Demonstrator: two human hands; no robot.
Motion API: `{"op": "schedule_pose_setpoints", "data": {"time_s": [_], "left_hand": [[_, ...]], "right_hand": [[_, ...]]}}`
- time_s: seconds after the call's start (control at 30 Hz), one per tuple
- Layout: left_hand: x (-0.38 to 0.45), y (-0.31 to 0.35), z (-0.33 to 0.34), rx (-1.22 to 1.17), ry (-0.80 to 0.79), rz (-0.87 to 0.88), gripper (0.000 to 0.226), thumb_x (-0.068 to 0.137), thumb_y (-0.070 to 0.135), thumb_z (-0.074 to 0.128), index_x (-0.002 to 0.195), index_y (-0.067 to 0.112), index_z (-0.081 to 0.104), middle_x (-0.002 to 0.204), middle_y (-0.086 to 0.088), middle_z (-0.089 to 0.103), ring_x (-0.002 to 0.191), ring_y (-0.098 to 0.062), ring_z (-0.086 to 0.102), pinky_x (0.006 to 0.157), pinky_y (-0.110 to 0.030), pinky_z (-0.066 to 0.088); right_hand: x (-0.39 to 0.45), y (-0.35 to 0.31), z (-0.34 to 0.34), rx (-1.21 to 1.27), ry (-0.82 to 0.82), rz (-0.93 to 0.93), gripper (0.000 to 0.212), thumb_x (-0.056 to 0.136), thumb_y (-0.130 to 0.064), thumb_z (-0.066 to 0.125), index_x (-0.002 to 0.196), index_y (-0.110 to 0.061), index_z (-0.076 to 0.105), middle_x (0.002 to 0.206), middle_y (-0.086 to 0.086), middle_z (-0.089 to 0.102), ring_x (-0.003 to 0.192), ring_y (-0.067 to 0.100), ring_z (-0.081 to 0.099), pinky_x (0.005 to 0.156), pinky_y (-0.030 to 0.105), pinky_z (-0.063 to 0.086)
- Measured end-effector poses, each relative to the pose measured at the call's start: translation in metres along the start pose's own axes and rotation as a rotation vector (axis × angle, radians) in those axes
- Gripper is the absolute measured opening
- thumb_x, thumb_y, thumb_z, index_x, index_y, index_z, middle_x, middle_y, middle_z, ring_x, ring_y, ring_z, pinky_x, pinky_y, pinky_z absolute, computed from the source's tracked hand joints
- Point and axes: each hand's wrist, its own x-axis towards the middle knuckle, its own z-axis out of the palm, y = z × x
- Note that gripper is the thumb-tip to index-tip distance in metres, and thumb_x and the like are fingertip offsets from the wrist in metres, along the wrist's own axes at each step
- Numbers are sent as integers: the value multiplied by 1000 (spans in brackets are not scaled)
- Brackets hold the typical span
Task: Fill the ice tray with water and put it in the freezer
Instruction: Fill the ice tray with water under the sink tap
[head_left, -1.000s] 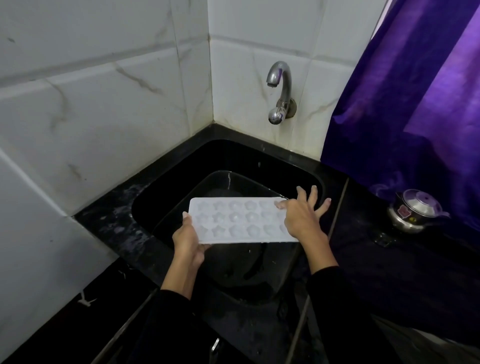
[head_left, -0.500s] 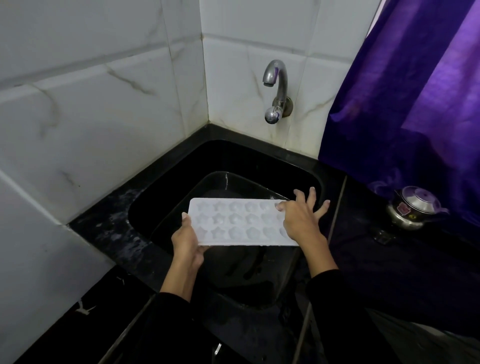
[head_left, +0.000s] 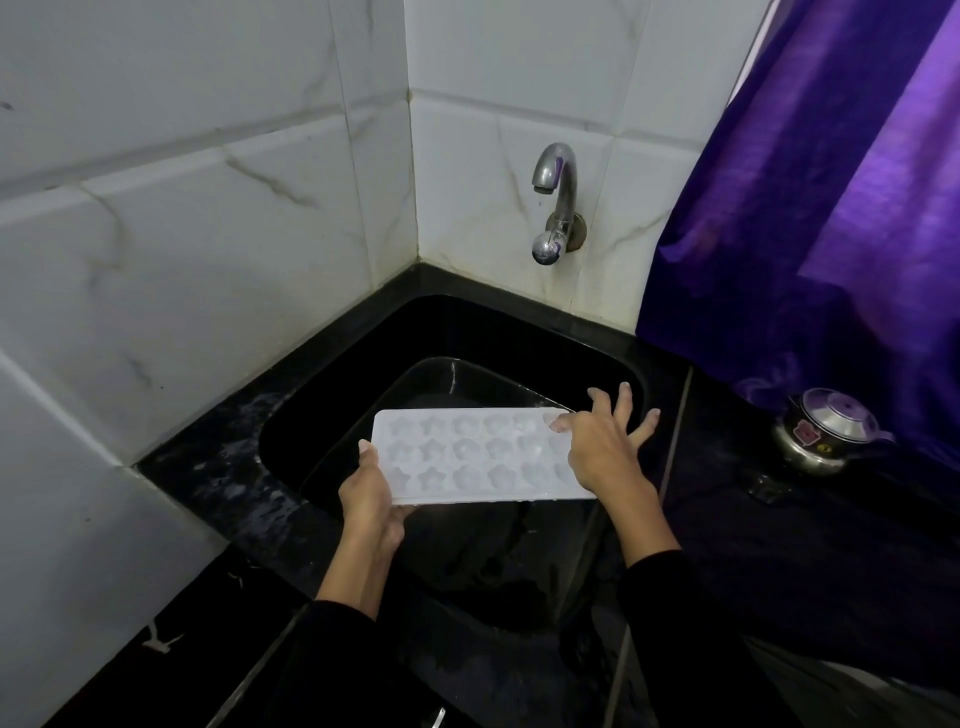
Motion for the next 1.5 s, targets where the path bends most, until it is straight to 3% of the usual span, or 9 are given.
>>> {"op": "schedule_pose_setpoints", "data": {"time_s": [0.3,0.5,0.67,0.87,1.03,1.27,1.5], "left_hand": [[-3,3,7,7,-18,39,35,100,42,40,99,11,57,92,-8,67,84,-26,66,78,-47,53],[-6,1,10,11,-22,42,35,100,42,40,100,11,57,92,-8,66,84,-26,65,78,-46,53],[-9,-1,13,6,-20,52,33,100,42,41,88,15,57,89,-7,66,82,-25,66,74,-44,53],[-10,0,16,2,-8,55,33,100,41,41,86,16,56,89,-7,66,80,-23,65,76,-44,53],[-11,0,16,5,5,57,32,100,41,41,88,16,56,89,-6,65,80,-23,65,76,-44,53],[-14,-2,17,-5,-10,58,33,100,41,40,87,16,57,89,-7,66,79,-23,65,72,-43,53],[-14,-1,18,-14,-21,41,33,100,41,40,88,15,56,89,-7,66,80,-24,65,74,-44,52]], "right_hand": [[1,-9,2,105,77,-61,66,75,21,43,119,-27,53,157,13,11,147,34,-17,112,64,-14],[2,-17,-1,50,-10,-106,80,75,26,42,128,-32,58,161,14,-2,145,37,-24,110,63,-19],[0,-16,-3,5,-11,-76,69,76,23,45,117,-29,61,159,15,8,146,38,-20,110,66,-16],[3,-17,-6,-12,-46,-56,79,80,21,46,136,-35,50,160,15,1,145,39,-22,110,67,-14],[0,-17,-7,-18,-36,-63,78,79,21,44,133,-35,53,160,16,5,145,39,-20,110,67,-14],[-2,-22,-11,-37,-36,-70,57,80,16,49,118,-24,61,159,16,7,146,41,-17,110,68,-10],[0,-19,-13,-30,-22,-52,70,81,17,50,131,-32,55,159,16,5,146,40,-19,111,67,-10]]}}
